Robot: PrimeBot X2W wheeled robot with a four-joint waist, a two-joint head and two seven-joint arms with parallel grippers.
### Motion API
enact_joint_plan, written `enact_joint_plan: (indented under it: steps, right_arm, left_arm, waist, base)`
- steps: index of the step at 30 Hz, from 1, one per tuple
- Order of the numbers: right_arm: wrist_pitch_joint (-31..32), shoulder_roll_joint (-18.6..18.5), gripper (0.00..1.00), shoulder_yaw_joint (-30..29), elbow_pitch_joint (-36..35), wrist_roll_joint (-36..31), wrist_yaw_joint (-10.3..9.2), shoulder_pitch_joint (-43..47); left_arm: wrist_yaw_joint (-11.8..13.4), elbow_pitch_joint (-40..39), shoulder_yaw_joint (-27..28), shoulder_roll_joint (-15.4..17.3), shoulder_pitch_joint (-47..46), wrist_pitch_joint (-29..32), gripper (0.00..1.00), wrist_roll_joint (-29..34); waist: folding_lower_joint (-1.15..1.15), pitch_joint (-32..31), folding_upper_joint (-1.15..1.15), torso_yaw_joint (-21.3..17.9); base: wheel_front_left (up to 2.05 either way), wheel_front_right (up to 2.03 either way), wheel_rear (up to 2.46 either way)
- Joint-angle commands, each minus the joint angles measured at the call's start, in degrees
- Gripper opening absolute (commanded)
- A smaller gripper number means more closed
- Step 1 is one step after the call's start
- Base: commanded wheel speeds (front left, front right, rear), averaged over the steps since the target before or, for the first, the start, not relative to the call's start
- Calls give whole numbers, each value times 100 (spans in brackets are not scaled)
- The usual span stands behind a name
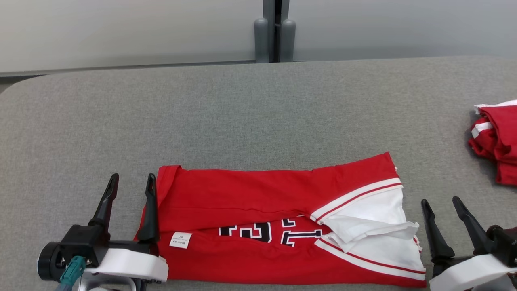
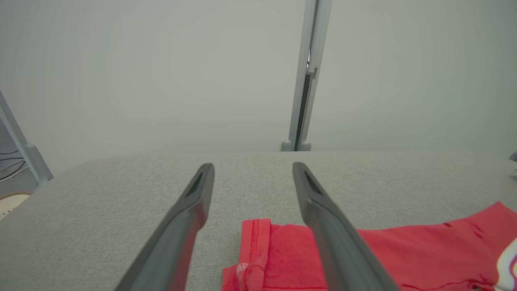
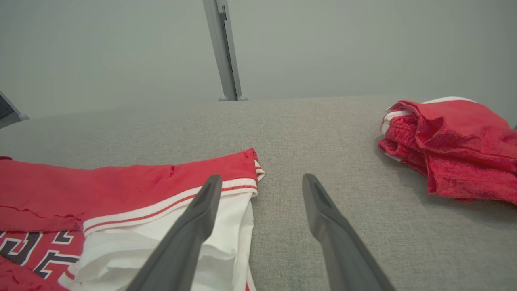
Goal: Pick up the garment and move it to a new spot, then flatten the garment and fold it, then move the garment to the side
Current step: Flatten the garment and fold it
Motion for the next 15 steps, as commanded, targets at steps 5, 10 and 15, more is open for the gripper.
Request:
enact_joint_plan:
  steps: [5,10,15]
  right_arm:
    - [-35,-8,100,317,973,209,-1,-455]
    - [132,97,100,620,1829,354,-1,-690]
    - [426,152,0,828,2136,491,0,-667]
  left_arm:
    - [-16,-32,-68,-94,-355,-66,100,121]
    - [-53,12,-124,-155,-497,-114,100,157]
    - [-52,54,-93,-167,-549,-146,100,168]
  waist:
    - [0,453,0,275]
    - [0,564,0,385]
    - [0,575,0,405]
  base:
    - [0,0,0]
    - [0,0,0]
    - [0,0,0]
